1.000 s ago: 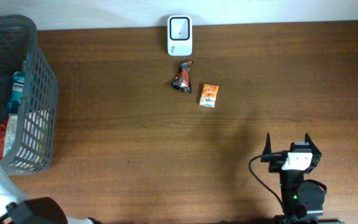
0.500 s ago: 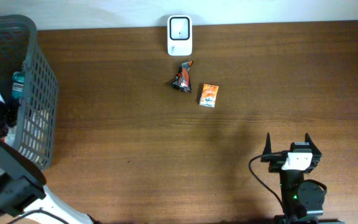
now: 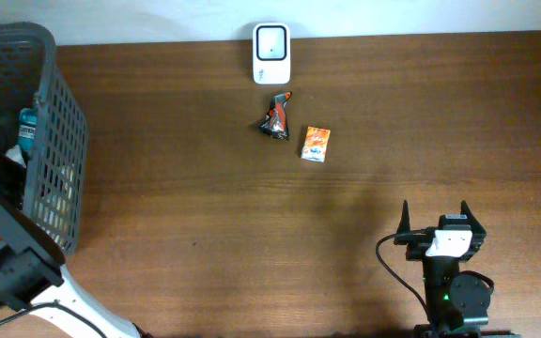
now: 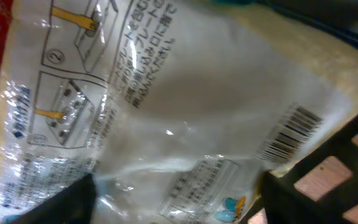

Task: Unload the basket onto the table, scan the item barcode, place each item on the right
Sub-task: 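Reach into the basket and grasp the white-and-yellow snack bag with left gripper, then carry the white-and-yellow bag forward and release it near the scanner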

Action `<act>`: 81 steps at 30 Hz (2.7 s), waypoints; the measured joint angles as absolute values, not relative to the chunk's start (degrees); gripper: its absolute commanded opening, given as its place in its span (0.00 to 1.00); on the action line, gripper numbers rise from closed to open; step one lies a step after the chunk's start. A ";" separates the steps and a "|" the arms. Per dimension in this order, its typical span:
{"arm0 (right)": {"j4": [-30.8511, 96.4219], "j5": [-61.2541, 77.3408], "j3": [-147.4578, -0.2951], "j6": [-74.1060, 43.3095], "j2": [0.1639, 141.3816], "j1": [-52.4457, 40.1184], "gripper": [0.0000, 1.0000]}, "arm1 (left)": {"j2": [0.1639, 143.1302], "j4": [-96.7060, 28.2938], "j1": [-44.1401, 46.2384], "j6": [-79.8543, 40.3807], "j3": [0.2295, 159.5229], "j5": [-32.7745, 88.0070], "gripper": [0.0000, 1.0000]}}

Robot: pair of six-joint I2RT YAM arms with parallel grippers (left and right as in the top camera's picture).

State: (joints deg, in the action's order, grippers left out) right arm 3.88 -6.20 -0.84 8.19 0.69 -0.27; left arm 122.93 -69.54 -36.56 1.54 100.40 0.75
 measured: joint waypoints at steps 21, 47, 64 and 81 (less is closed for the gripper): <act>3.88 -6.20 -0.84 8.19 0.69 -0.27 0.98 | 126.28 -78.37 -36.69 -0.23 109.27 0.89 0.00; 3.88 -6.20 -0.84 8.21 0.69 -0.27 0.98 | 121.25 -96.88 -36.77 -4.14 169.80 16.97 0.00; 3.88 -6.20 -0.84 8.16 0.69 -0.27 0.99 | 114.32 -96.86 -24.08 -4.16 170.10 42.50 0.00; 3.88 -6.20 -0.84 8.19 0.69 -0.27 0.98 | 114.32 -76.97 19.84 -4.16 143.26 21.30 0.00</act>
